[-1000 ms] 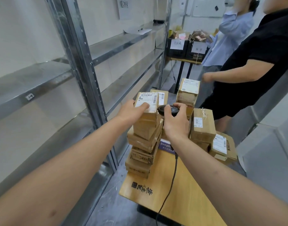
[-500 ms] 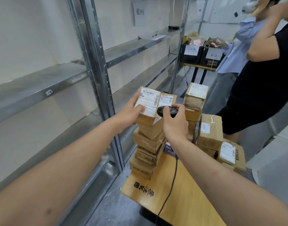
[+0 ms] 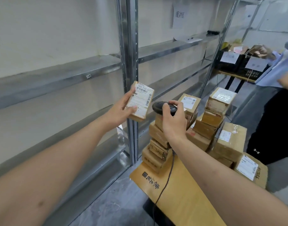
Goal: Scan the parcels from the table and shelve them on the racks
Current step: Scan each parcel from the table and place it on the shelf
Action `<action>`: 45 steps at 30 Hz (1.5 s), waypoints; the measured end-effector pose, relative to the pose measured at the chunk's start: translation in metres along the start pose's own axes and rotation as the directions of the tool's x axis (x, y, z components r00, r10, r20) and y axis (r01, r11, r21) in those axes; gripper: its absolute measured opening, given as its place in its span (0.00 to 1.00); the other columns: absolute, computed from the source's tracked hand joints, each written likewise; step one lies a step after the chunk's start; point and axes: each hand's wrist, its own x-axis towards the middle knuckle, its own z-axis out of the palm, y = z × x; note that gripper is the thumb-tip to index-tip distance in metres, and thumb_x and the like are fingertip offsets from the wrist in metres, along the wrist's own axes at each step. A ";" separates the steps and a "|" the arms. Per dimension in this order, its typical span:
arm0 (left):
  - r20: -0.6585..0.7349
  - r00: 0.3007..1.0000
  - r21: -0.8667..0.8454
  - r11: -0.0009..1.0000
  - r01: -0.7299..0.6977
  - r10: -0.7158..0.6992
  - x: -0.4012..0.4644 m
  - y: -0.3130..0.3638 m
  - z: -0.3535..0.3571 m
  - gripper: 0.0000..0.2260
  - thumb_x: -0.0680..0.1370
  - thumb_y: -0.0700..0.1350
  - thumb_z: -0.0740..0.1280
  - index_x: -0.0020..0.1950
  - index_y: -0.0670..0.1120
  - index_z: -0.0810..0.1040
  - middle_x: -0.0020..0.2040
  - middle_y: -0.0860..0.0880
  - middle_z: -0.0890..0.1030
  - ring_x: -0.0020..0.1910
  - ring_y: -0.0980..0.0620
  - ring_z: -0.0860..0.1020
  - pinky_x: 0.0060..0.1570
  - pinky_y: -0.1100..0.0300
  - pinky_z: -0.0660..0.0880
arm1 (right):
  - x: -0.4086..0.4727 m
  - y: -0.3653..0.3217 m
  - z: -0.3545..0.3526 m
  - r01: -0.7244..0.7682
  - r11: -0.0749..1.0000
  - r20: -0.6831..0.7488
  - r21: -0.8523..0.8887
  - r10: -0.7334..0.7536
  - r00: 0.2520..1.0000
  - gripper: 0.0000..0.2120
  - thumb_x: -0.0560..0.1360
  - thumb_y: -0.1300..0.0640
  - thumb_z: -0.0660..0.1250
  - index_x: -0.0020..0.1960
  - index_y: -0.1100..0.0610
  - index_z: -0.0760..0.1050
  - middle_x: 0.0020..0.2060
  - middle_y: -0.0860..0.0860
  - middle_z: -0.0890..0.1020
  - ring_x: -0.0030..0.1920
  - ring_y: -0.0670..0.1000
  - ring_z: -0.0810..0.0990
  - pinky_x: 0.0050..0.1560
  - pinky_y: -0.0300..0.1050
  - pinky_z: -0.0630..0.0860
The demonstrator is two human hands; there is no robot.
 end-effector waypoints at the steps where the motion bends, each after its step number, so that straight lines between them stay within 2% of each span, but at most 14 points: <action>1: -0.016 1.000 -0.003 1.000 0.010 -0.010 -0.008 -0.004 -0.004 0.32 0.85 0.36 0.63 0.85 0.57 0.55 0.74 0.59 0.71 0.66 0.70 0.74 0.67 0.68 0.72 | -0.005 0.000 0.003 0.011 1.000 0.039 0.004 -0.011 0.999 0.07 0.84 0.43 0.62 0.61 0.41 0.72 0.47 0.36 0.76 0.51 0.43 0.76 0.53 0.47 0.72; 5: -0.097 0.992 0.019 0.997 0.080 -0.078 -0.045 -0.022 -0.025 0.32 0.85 0.36 0.64 0.78 0.66 0.59 0.70 0.67 0.71 0.62 0.74 0.75 0.67 0.70 0.70 | -0.026 -0.004 0.020 0.072 0.997 0.165 -0.019 -0.068 0.984 0.07 0.83 0.43 0.63 0.60 0.41 0.72 0.46 0.37 0.79 0.50 0.40 0.77 0.48 0.46 0.72; 9: -0.174 0.975 -0.011 0.991 0.136 -0.136 -0.091 -0.040 -0.050 0.32 0.84 0.35 0.65 0.77 0.66 0.62 0.72 0.59 0.74 0.67 0.58 0.76 0.63 0.67 0.74 | -0.049 -0.006 0.046 0.139 0.987 0.329 -0.083 -0.105 0.939 0.12 0.80 0.38 0.62 0.60 0.39 0.72 0.48 0.41 0.82 0.50 0.48 0.82 0.55 0.56 0.80; 12: -0.181 0.963 -0.028 0.980 0.197 -0.198 -0.129 -0.056 -0.069 0.32 0.80 0.43 0.68 0.76 0.71 0.66 0.78 0.54 0.71 0.75 0.52 0.72 0.75 0.50 0.69 | -0.069 -0.007 0.069 0.210 0.970 0.457 -0.125 -0.132 0.880 0.15 0.74 0.33 0.59 0.58 0.36 0.70 0.49 0.45 0.84 0.49 0.53 0.84 0.54 0.62 0.81; 14: -0.185 0.954 -0.014 0.972 0.236 -0.234 -0.152 -0.069 -0.084 0.31 0.78 0.47 0.68 0.77 0.68 0.65 0.78 0.53 0.71 0.76 0.52 0.72 0.77 0.44 0.67 | -0.082 -0.009 0.084 0.260 0.954 0.527 -0.150 -0.145 0.838 0.15 0.75 0.33 0.59 0.59 0.36 0.70 0.49 0.45 0.84 0.49 0.54 0.84 0.53 0.63 0.82; 16: -0.220 0.939 0.012 0.962 0.274 -0.265 -0.174 -0.075 -0.098 0.31 0.78 0.46 0.68 0.76 0.69 0.64 0.77 0.53 0.72 0.75 0.53 0.72 0.78 0.46 0.66 | -0.095 -0.012 0.101 0.308 0.936 0.584 -0.170 -0.156 0.797 0.15 0.75 0.34 0.58 0.59 0.37 0.69 0.48 0.45 0.84 0.47 0.53 0.84 0.52 0.62 0.82; 19: -0.243 0.921 0.042 0.946 0.322 -0.303 -0.209 -0.090 -0.123 0.34 0.81 0.42 0.68 0.70 0.81 0.65 0.76 0.55 0.73 0.73 0.54 0.73 0.77 0.47 0.67 | -0.118 -0.018 0.126 0.376 0.907 0.662 -0.191 -0.164 0.732 0.17 0.74 0.34 0.57 0.60 0.38 0.69 0.48 0.45 0.83 0.47 0.52 0.83 0.52 0.58 0.81; 23: -0.249 0.902 0.028 0.928 0.371 -0.353 -0.253 -0.116 -0.154 0.33 0.75 0.47 0.68 0.71 0.80 0.66 0.76 0.56 0.73 0.73 0.50 0.74 0.75 0.43 0.70 | -0.149 -0.024 0.161 0.448 0.871 0.724 -0.204 -0.174 0.667 0.13 0.80 0.41 0.61 0.62 0.41 0.70 0.45 0.42 0.81 0.45 0.47 0.79 0.49 0.49 0.75; 29: -0.295 0.864 0.022 0.901 0.433 -0.408 -0.313 -0.131 -0.187 0.35 0.75 0.44 0.68 0.72 0.79 0.66 0.75 0.59 0.73 0.74 0.53 0.73 0.77 0.50 0.67 | -0.198 -0.034 0.211 0.468 0.872 0.766 -0.146 -0.199 0.611 0.09 0.81 0.44 0.63 0.60 0.41 0.71 0.43 0.43 0.82 0.44 0.49 0.80 0.49 0.53 0.78; 32: -0.303 0.849 0.017 0.888 0.459 -0.433 -0.341 -0.146 -0.205 0.35 0.80 0.39 0.68 0.80 0.66 0.64 0.76 0.60 0.70 0.76 0.54 0.70 0.77 0.55 0.65 | -0.222 -0.037 0.233 0.464 0.876 0.777 -0.129 -0.202 0.597 0.11 0.78 0.41 0.61 0.59 0.41 0.71 0.41 0.44 0.82 0.42 0.51 0.81 0.48 0.54 0.79; 37: -0.400 0.802 -0.024 0.880 0.474 -0.443 -0.383 -0.156 -0.230 0.31 0.84 0.38 0.66 0.81 0.63 0.61 0.75 0.56 0.73 0.71 0.57 0.72 0.67 0.68 0.66 | -0.261 -0.042 0.275 0.374 0.923 0.768 -0.084 -0.179 0.615 0.14 0.76 0.35 0.60 0.58 0.38 0.70 0.46 0.44 0.84 0.45 0.52 0.86 0.51 0.57 0.81; 40: -0.482 0.749 -0.115 0.880 0.460 -0.454 -0.406 -0.159 -0.243 0.30 0.86 0.42 0.65 0.82 0.64 0.58 0.74 0.58 0.72 0.70 0.55 0.73 0.69 0.61 0.69 | -0.287 -0.051 0.307 0.304 0.951 0.750 -0.052 -0.164 0.641 0.11 0.79 0.38 0.62 0.59 0.39 0.70 0.49 0.44 0.84 0.50 0.53 0.85 0.53 0.55 0.81; 42: -0.527 0.709 -0.154 0.873 0.462 -0.468 -0.421 -0.161 -0.253 0.30 0.86 0.44 0.63 0.83 0.65 0.57 0.74 0.58 0.72 0.69 0.53 0.74 0.60 0.64 0.74 | -0.307 -0.059 0.328 0.247 0.969 0.735 -0.030 -0.146 0.662 0.15 0.76 0.33 0.61 0.58 0.38 0.70 0.49 0.43 0.84 0.50 0.53 0.85 0.55 0.59 0.82; 45: -0.588 0.644 -0.203 0.860 0.469 -0.490 -0.447 -0.166 -0.270 0.29 0.87 0.44 0.62 0.84 0.64 0.56 0.73 0.58 0.72 0.66 0.55 0.74 0.48 0.75 0.69 | -0.337 -0.071 0.358 0.232 0.973 0.747 0.009 -0.161 0.645 0.20 0.71 0.29 0.57 0.58 0.36 0.68 0.49 0.40 0.83 0.50 0.53 0.85 0.56 0.63 0.81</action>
